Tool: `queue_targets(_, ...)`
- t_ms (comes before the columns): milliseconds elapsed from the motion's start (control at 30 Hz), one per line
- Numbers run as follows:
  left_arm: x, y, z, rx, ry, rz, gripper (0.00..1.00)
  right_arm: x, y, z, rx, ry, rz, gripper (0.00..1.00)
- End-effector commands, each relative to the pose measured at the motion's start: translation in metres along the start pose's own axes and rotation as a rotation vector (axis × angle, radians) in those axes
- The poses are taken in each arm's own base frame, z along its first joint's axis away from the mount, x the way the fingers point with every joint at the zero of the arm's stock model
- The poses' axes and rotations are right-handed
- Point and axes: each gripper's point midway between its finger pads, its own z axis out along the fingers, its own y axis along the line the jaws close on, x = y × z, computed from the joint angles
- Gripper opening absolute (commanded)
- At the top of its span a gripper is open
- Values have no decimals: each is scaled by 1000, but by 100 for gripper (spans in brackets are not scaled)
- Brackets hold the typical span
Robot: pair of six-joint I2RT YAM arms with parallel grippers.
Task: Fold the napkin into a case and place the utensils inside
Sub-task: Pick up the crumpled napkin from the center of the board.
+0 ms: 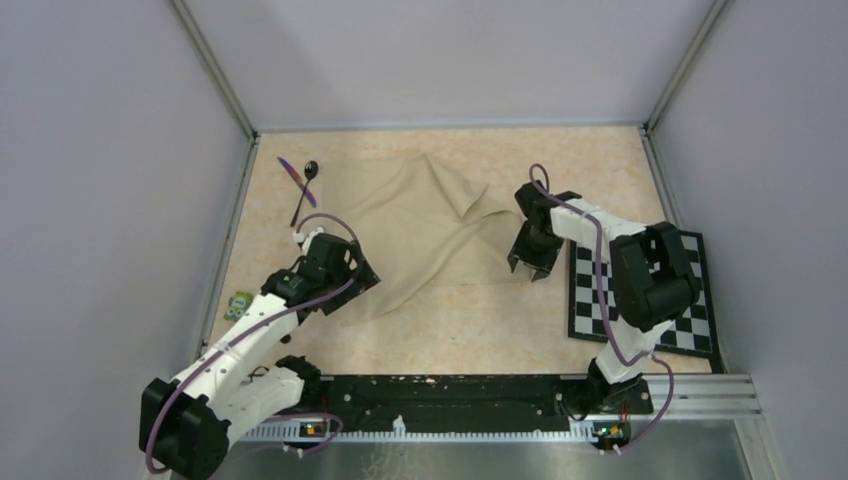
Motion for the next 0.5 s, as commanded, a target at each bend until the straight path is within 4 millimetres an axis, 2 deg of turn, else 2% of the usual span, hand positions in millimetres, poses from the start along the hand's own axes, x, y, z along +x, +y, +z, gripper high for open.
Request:
queue_targets(0, 5, 13, 5, -81, 10, -101, 99, -7, -12, -12, 29, -67, 45, 54)
queue_targets(133, 10, 15, 9, -128, 46, -128, 99, -8, -13, -10, 29, -76, 50, 56)
queue_targets(300, 17, 19, 13, -162, 78, -169, 99, -3, -4, -1, 3, -40, 70, 51)
queue_targets(467, 20, 30, 14, -226, 76, -213, 99, 1, -6, 6, 10, -31, 135, 49)
